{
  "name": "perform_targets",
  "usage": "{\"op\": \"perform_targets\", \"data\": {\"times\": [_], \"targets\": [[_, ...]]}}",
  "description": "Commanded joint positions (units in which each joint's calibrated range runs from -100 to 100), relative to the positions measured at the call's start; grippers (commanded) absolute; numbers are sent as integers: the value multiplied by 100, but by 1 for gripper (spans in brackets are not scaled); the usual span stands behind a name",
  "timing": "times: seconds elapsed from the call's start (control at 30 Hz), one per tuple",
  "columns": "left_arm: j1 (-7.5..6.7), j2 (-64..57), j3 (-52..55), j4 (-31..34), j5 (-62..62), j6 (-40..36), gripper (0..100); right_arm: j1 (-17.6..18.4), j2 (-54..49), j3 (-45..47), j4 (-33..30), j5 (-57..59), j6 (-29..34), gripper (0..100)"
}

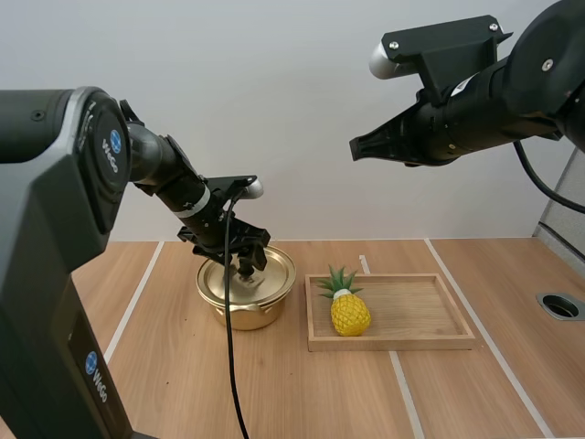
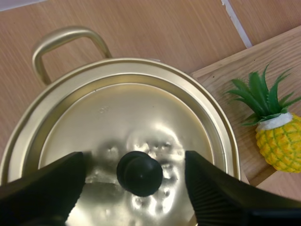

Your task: Open the pot, put the pineapple inside, and close it

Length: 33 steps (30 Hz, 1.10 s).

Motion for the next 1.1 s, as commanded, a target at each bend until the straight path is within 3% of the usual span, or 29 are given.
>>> {"op": "perform_targets", "data": {"times": [0.0,0.1,0.13,0.53,1.07], "targets": [[-11,14,7,-41,106,-15,64,-26,-28,-34,4,30,-11,0],[-11,14,7,-49,161,-15,12,-26,-28,-34,4,30,-11,0],[-11,14,7,-49,161,-15,0,-26,-28,-34,4,30,-11,0],[-11,-386,-56,-184,90,-6,0,-26,-28,-34,17,30,-11,0],[-11,-2144,-1340,-454,-5,-15,0,-26,-39,-34,57,108,-11,0]]}}
